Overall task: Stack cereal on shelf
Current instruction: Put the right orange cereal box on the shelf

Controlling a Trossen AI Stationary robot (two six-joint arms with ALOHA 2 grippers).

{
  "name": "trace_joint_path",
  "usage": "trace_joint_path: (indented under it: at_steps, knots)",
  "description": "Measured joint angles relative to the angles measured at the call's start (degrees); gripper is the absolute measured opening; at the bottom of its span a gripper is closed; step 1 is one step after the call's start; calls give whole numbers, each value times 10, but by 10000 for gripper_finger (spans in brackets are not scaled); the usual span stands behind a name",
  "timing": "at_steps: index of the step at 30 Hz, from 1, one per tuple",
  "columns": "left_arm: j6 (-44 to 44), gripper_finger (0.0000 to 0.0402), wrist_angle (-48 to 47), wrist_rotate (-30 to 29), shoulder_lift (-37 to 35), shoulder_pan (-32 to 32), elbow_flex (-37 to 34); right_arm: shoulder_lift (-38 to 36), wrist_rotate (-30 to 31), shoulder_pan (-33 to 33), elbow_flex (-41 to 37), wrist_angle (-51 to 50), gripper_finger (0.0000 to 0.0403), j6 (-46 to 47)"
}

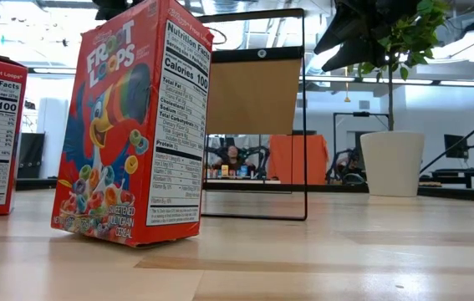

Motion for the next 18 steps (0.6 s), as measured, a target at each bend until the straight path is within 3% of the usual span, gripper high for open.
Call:
trace_joint_path:
  at_steps: [6, 18]
  knots:
    - [55, 272, 7, -1, 29, 9, 0, 0, 0, 0, 0, 0, 245, 0]
    - [83, 271, -7, 10, 72, 23, 0, 0, 1, 0, 0, 0, 245, 0]
